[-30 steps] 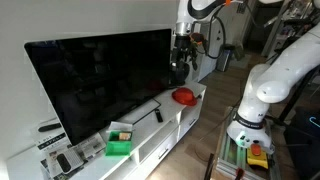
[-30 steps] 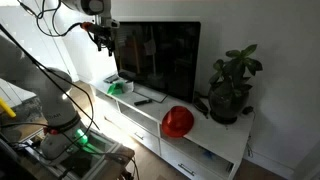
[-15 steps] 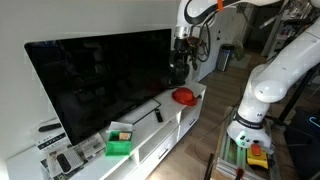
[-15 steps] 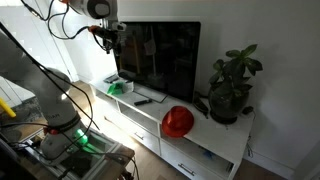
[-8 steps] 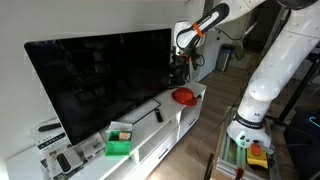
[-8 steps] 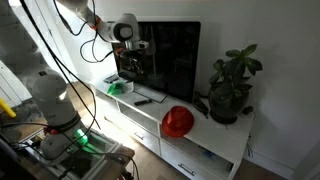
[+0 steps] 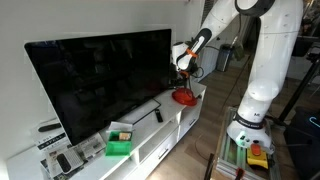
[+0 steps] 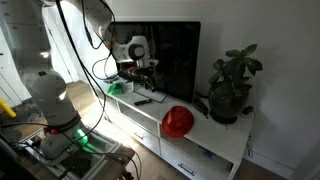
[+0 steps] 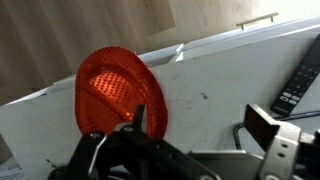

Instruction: Pick up the red hat and put it in the top rightmost compartment on the tv stand

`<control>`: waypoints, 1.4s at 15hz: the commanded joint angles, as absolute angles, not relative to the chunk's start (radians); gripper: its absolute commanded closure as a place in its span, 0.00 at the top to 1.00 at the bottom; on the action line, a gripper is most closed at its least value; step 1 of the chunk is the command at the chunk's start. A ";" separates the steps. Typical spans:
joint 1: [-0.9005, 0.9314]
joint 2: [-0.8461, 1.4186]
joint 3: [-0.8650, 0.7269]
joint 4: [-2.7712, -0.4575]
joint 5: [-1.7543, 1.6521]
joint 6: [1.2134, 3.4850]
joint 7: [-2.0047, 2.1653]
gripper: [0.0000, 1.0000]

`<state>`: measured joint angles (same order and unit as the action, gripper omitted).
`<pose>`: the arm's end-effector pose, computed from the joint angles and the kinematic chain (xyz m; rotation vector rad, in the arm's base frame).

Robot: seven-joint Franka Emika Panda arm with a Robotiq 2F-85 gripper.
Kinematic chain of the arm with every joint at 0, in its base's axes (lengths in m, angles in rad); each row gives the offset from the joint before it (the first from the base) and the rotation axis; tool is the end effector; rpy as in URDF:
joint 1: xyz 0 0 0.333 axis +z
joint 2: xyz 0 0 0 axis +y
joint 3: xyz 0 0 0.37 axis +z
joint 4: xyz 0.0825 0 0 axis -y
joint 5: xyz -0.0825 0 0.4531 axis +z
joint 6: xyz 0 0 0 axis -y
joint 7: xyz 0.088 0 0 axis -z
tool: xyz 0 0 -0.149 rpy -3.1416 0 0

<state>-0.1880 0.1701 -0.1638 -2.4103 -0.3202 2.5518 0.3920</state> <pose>0.5044 -0.1912 0.1941 2.8578 -0.6878 -0.0376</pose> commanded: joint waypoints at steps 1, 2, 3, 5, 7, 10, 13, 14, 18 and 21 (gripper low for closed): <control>-0.159 0.194 -0.202 -2.400 -0.299 2.560 0.380 1.00; -0.158 0.213 -0.208 -2.392 -0.289 2.565 0.376 1.00; -0.157 0.225 -0.210 -2.385 -0.284 2.567 0.375 1.00; -0.156 0.231 -0.211 -2.377 -0.281 2.567 0.375 1.00; -0.155 0.231 -0.211 -2.375 -0.281 2.567 0.375 1.00; -0.155 0.231 -0.211 -2.375 -0.281 2.567 0.375 1.00; -0.174 0.346 -0.261 -2.271 -0.287 2.513 0.415 1.00; -0.174 0.378 -0.281 -2.248 -0.306 2.513 0.407 1.00; -0.175 0.505 -0.330 -2.170 -0.300 2.543 0.359 1.00; -0.195 0.583 -0.320 -2.130 -0.270 2.583 0.291 1.00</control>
